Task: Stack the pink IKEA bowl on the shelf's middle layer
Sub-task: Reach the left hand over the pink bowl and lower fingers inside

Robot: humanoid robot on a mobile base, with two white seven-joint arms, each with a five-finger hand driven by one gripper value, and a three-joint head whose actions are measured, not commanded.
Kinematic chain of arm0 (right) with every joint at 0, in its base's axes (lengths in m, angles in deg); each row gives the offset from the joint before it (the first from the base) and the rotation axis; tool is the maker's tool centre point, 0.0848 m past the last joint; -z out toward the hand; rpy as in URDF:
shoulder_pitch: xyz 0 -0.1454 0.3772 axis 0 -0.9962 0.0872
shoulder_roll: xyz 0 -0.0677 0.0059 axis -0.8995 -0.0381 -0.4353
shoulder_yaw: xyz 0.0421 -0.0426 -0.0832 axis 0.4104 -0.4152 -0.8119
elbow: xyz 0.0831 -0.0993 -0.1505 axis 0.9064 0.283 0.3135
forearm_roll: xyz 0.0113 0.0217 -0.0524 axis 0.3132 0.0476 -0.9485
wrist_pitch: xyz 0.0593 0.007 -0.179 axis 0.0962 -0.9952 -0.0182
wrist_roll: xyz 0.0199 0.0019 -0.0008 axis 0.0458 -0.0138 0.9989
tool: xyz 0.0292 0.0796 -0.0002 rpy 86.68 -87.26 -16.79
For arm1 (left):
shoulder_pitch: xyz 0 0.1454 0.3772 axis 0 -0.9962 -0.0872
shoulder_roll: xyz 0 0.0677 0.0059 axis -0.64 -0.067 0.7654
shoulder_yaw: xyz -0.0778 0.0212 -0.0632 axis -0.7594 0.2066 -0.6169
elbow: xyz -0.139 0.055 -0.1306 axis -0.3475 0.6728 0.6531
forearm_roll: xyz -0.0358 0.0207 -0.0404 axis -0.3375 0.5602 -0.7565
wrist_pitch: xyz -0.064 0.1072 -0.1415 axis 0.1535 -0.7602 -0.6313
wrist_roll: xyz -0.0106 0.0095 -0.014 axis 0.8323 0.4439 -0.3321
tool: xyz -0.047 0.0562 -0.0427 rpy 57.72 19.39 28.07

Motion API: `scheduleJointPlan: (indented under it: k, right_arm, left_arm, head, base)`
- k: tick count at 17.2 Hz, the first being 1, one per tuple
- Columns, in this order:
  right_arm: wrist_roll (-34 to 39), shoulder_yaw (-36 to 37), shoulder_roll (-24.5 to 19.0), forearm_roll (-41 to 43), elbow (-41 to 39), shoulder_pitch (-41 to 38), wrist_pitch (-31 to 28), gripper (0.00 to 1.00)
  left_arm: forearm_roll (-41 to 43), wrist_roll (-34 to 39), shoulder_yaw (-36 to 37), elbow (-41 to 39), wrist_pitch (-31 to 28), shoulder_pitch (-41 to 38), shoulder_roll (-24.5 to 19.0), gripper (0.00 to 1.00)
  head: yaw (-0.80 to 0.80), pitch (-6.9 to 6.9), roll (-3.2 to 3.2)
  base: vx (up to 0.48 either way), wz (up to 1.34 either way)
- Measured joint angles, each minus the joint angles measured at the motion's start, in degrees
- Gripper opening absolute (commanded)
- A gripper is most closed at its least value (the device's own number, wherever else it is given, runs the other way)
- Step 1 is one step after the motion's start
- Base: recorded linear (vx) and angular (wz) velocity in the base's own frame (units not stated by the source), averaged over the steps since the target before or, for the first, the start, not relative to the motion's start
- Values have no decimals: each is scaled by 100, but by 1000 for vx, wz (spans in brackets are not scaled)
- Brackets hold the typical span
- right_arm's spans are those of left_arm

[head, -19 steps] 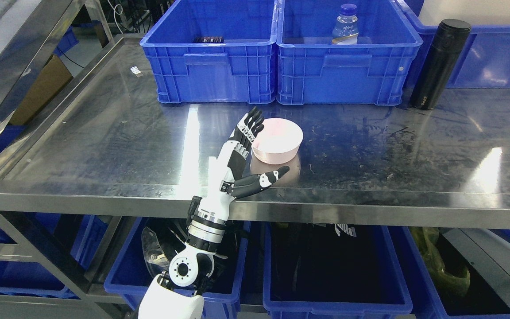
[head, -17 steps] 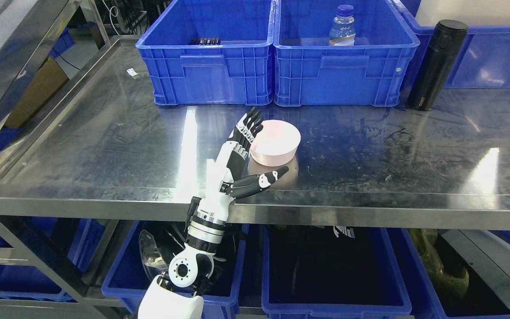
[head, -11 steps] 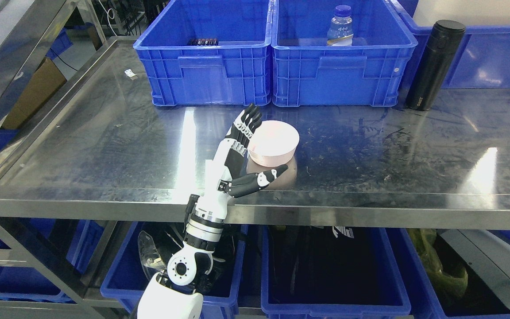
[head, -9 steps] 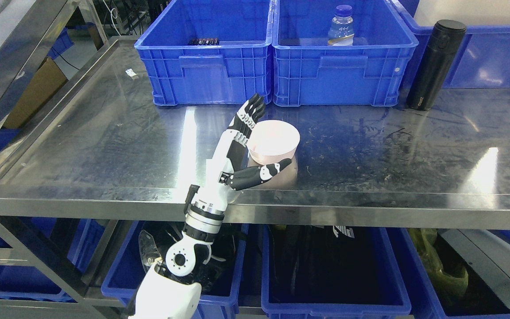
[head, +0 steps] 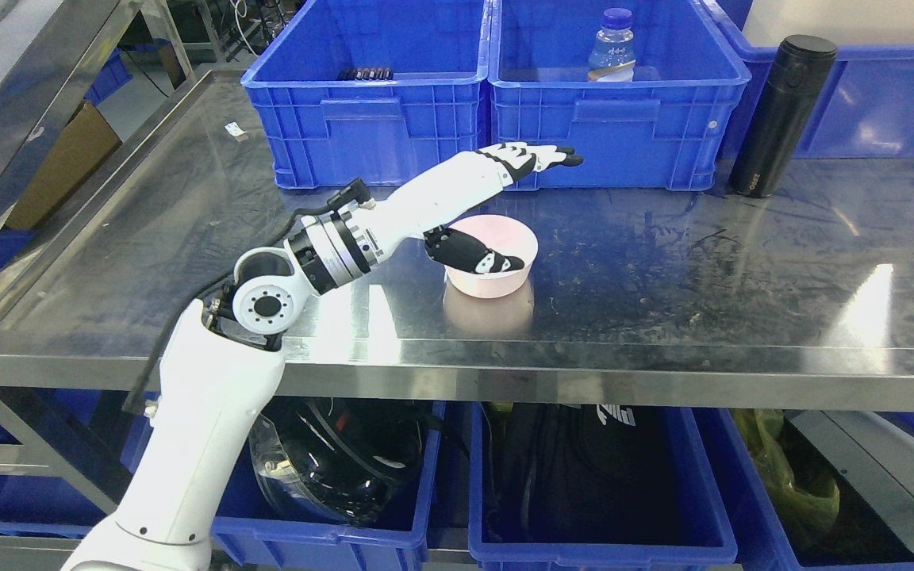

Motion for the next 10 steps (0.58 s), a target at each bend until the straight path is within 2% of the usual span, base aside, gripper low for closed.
scheduleJointPlan:
  k: [4, 7, 10]
  right_arm:
    - [0, 0, 0, 0, 0, 0, 0, 100]
    - [0, 0, 0, 0, 0, 0, 0, 100]
    - [0, 0, 0, 0, 0, 0, 0, 100]
  left_arm:
    - [800, -1110, 7, 30, -179, 328, 96, 95]
    - [1325, -1731, 46, 62, -699, 650, 299, 93]
    - [1965, -1958, 228, 119, -1355, 980, 564, 93]
  head:
    - [0, 0, 0]
    - [0, 0, 0]
    - [0, 0, 0]
  base:
    - [0, 0]
    - [0, 0]
    - [0, 0]
